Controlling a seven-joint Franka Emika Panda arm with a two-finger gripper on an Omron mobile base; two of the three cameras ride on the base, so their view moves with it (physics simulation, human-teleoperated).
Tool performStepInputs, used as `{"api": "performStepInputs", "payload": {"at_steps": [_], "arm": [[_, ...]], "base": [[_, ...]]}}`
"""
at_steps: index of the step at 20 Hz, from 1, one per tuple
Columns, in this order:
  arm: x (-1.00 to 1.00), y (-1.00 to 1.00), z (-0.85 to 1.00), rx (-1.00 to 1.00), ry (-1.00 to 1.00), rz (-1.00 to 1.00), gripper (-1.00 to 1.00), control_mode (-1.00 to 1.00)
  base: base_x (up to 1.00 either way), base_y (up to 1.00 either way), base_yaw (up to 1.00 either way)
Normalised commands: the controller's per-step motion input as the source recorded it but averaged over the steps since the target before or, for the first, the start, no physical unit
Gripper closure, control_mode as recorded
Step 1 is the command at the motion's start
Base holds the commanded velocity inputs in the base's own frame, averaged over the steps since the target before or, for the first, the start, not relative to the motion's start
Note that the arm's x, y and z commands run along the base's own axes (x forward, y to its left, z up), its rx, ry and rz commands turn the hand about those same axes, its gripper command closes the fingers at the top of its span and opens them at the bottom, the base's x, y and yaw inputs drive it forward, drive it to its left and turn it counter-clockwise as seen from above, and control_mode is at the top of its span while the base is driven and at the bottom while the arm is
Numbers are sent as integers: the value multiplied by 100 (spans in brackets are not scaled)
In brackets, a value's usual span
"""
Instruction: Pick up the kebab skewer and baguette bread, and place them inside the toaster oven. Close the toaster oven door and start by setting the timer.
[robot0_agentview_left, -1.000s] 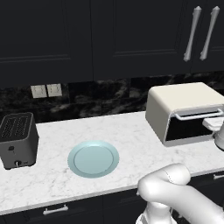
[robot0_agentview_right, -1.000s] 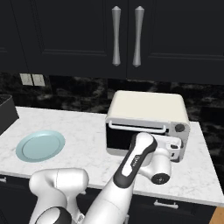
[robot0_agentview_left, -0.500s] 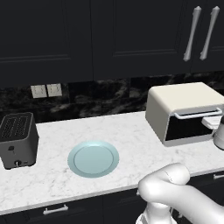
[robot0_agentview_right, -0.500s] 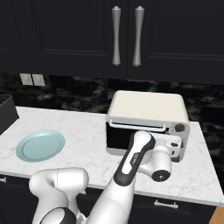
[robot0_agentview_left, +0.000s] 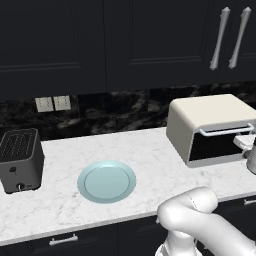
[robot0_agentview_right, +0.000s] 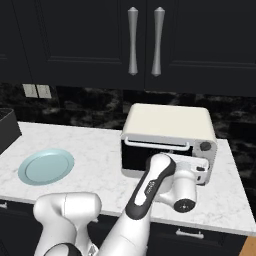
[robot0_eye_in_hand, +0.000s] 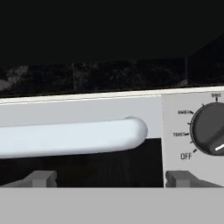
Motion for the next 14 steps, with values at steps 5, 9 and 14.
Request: {"api": "performStepInputs", "payload": {"at_steps": [5,9,14], "arm": [[-28,-14,0,0,0,0,-100,-100],[-43,-42,0,0,0,0,-100,-100],[-26,-56,-1,0,0,0,-100,-100]], "base": [[0,0,0],[0,0,0],[0,0,0]]}}
